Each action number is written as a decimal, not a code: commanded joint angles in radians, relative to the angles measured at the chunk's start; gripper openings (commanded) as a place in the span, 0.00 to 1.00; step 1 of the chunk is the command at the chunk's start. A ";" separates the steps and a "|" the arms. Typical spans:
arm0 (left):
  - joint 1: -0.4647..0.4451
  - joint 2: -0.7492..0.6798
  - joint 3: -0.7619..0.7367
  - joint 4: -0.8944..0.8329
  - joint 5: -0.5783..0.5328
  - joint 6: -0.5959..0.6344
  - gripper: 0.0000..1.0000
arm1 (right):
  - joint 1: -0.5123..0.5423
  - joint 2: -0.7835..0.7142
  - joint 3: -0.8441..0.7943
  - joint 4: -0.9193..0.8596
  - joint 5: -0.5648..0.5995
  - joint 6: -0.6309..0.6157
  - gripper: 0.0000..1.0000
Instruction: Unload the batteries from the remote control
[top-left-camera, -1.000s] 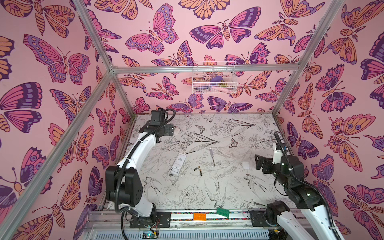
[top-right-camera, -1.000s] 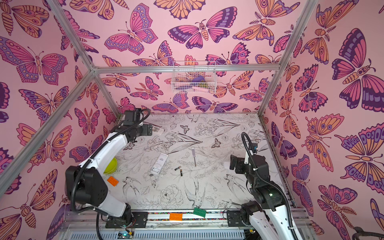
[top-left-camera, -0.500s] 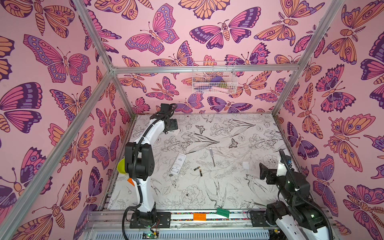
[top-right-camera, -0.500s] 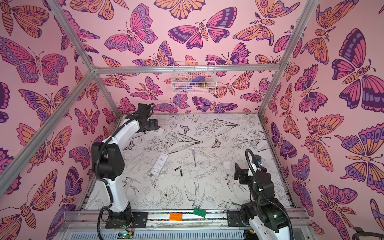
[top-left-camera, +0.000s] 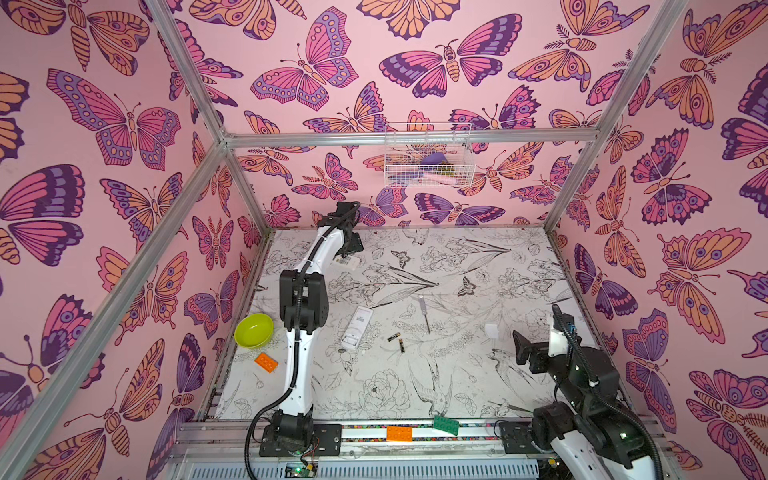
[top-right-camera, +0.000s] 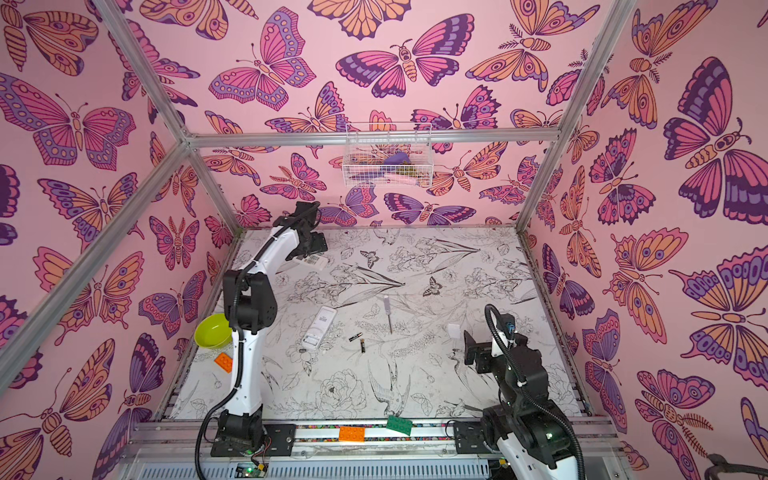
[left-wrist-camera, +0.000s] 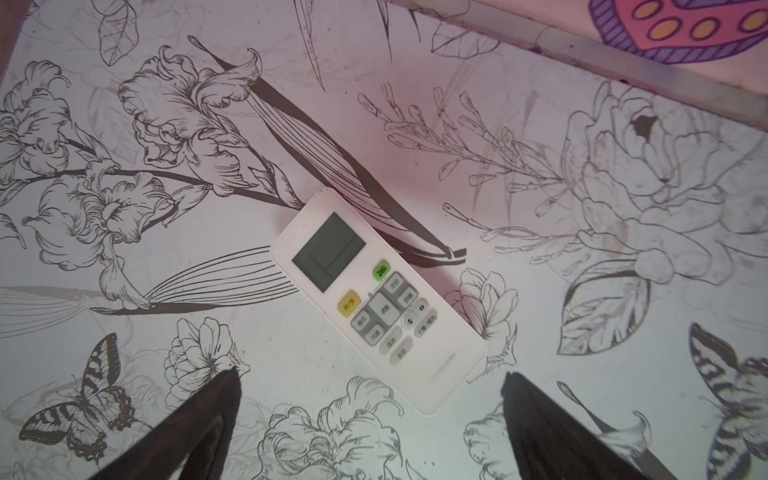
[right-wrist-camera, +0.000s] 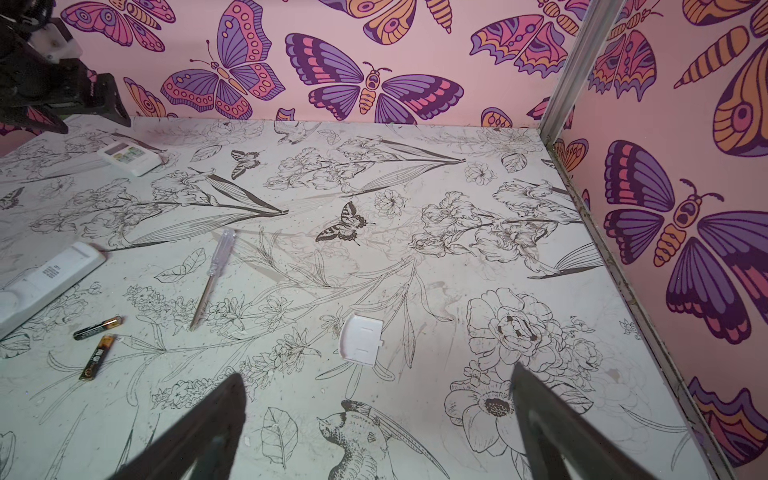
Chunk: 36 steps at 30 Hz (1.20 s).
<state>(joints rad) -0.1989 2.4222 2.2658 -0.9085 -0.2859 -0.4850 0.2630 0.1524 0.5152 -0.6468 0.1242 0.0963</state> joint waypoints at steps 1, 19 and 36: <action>-0.022 0.074 0.078 -0.131 -0.108 -0.060 1.00 | -0.006 0.004 0.018 0.010 -0.016 -0.021 0.99; -0.048 0.240 0.214 -0.136 -0.098 -0.065 1.00 | -0.038 0.014 0.022 0.010 -0.038 -0.017 0.99; -0.033 0.160 0.057 -0.120 -0.074 -0.098 0.90 | -0.041 -0.009 0.021 0.006 -0.040 -0.020 0.99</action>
<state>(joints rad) -0.2424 2.5984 2.3718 -0.9821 -0.3595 -0.5850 0.2295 0.1562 0.5152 -0.6472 0.0875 0.0963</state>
